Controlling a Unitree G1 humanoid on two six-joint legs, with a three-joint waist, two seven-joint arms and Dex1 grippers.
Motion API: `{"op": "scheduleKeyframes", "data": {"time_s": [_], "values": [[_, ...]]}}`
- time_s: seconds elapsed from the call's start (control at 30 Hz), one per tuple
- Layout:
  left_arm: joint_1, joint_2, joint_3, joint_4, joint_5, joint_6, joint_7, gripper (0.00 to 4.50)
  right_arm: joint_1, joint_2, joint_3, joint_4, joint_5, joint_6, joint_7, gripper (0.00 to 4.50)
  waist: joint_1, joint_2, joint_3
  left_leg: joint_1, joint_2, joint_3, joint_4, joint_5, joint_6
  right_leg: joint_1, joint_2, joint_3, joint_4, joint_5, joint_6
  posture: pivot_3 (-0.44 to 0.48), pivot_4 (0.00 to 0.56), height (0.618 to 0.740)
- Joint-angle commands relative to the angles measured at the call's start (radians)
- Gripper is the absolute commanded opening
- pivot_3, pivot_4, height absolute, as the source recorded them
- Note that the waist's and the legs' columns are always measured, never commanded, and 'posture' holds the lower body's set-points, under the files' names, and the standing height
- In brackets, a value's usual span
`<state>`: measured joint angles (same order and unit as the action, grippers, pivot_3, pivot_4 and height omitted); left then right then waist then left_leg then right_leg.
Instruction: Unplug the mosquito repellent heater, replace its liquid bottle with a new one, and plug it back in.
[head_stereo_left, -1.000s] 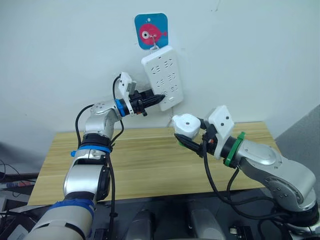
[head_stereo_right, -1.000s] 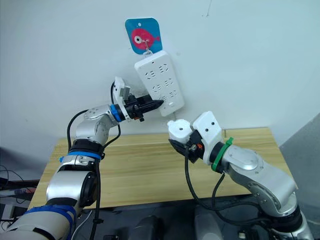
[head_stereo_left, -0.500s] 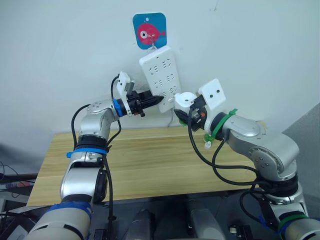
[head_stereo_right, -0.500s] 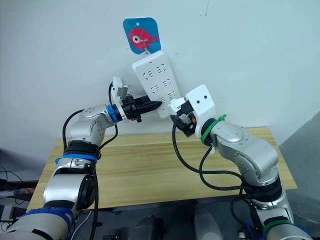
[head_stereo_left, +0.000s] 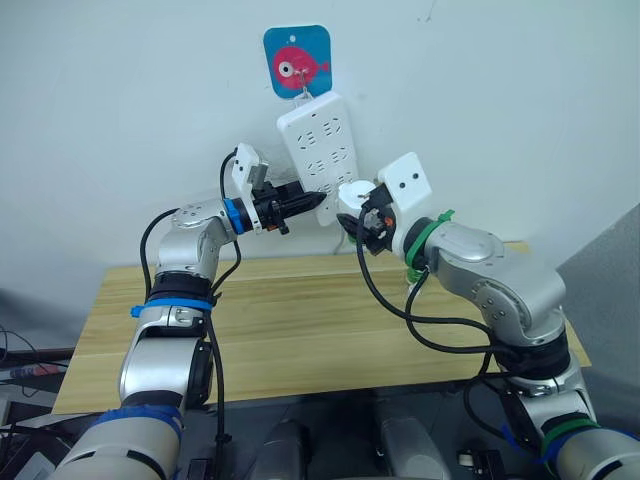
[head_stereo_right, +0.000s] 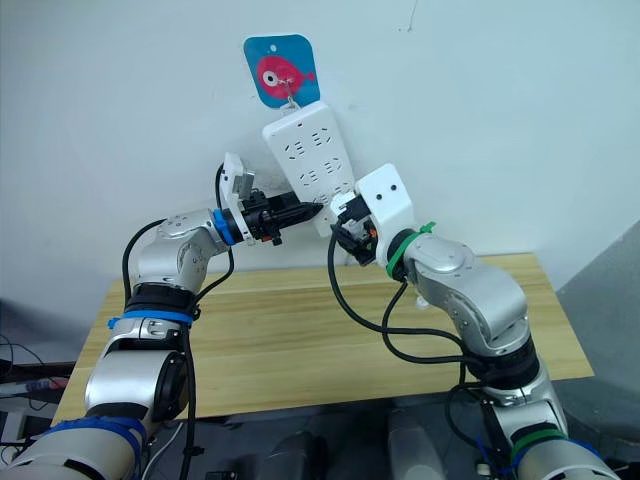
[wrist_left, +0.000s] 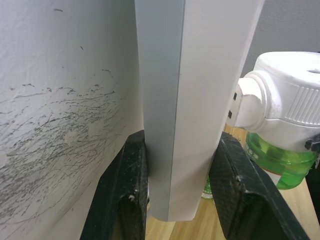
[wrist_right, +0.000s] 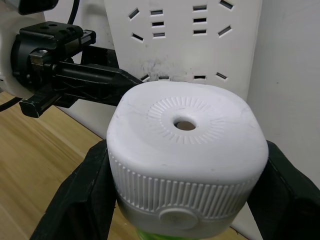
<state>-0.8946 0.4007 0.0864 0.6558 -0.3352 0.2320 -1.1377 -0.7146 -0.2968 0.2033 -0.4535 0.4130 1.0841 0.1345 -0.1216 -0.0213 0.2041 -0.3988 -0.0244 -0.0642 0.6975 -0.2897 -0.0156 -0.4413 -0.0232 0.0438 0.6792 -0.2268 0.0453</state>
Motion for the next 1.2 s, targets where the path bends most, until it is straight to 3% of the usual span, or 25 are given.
{"op": "scheduleKeyframes", "data": {"time_s": [0.03,1.0,1.2], "values": [[0.003,0.005,-0.004,-0.042,-0.003,-0.010,-0.007,1.33,-0.027,0.003,-0.012,-0.018,-0.027,-0.037,0.017,3.08,0.000,0.000,0.000,0.000,0.000,0.000,0.000,0.000,0.000,0.000,0.000,0.000,0.000,0.000,0.000,-0.178,0.134,0.740],[0.014,0.006,-0.013,-0.057,-0.005,-0.008,-0.015,1.33,-0.063,0.009,-0.010,0.043,-0.119,-0.061,0.104,3.08,-0.011,0.000,-0.001,0.000,0.000,0.000,0.000,0.000,0.000,0.000,0.000,0.000,0.000,0.000,0.000,-0.181,0.139,0.740],[0.016,-0.002,-0.018,-0.065,-0.009,-0.005,-0.022,1.33,-0.133,0.045,-0.020,0.144,-0.136,-0.073,0.114,3.08,-0.017,0.000,-0.001,0.000,0.000,0.000,0.000,0.000,0.000,0.000,0.000,0.000,0.001,0.000,0.000,-0.181,0.139,0.740]]}}
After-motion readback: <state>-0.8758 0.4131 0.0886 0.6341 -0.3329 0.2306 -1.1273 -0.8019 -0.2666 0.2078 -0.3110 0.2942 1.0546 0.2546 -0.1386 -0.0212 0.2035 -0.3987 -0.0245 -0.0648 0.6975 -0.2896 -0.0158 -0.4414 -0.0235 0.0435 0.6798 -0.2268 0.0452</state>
